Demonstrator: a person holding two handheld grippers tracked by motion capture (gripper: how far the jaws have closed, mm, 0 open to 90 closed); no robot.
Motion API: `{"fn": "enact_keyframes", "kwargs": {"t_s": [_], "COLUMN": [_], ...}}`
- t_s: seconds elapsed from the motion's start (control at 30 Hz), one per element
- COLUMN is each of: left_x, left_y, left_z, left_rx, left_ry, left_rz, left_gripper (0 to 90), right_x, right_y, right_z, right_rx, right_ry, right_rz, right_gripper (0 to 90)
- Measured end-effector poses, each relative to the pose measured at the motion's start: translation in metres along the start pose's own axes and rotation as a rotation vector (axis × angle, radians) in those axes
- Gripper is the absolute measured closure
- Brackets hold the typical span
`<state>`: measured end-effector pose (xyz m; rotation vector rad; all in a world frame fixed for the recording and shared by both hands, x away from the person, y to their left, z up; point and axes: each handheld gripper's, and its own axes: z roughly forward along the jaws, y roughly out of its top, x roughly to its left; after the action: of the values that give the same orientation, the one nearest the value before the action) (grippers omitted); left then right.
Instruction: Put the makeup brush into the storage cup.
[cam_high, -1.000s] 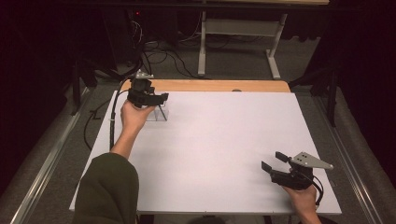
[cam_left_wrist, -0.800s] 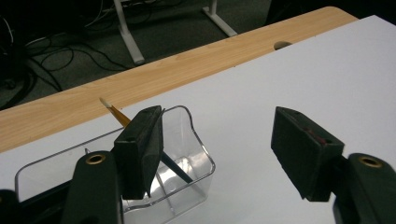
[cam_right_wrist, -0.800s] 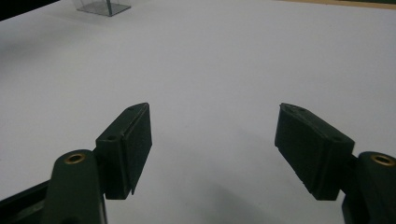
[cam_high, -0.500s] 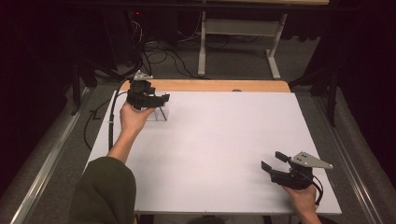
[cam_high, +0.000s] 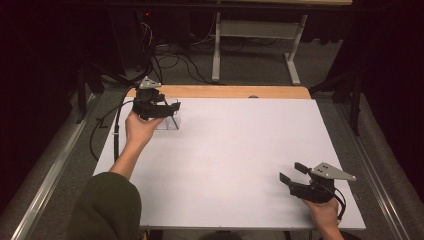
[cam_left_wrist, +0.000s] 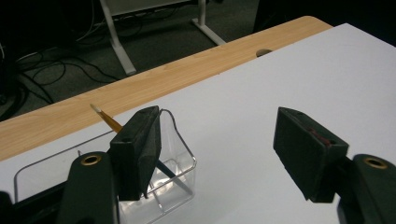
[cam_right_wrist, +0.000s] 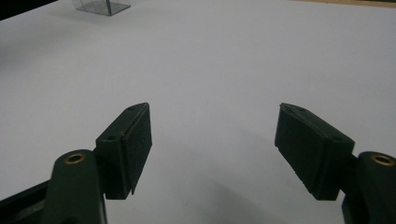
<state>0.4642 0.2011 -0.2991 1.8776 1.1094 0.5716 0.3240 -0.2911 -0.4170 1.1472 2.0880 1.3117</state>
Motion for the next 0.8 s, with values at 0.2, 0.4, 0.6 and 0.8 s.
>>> {"fn": "enact_keyframes", "kwargs": {"t_s": [0.2, 0.4, 0.6, 0.8], "left_x": [0.001, 0.001, -0.002, -0.003], "left_y": [-0.003, -0.003, -0.006, -0.009], "left_z": [-0.008, -0.013, -0.017, -0.020], "left_rx": [-0.013, -0.020, -0.028, -0.031], "left_ry": [-0.006, -0.008, -0.017, -0.026], "left_rz": [-0.006, 0.001, 0.003, 0.008], "left_gripper": [32.9, 32.9, 32.9, 32.9], "right_x": [-0.001, 0.000, 0.000, 0.000], "right_y": [0.000, 0.000, 0.000, 0.000], "right_z": [0.000, 0.000, 0.000, 0.000], "right_rx": [-0.001, 0.002, 0.001, 0.001], "right_ry": [-0.001, -0.001, 0.000, -0.001], "right_rz": [0.000, 0.002, 0.002, -0.002], "right_gripper": [29.2, 29.2, 29.2, 29.3]}}
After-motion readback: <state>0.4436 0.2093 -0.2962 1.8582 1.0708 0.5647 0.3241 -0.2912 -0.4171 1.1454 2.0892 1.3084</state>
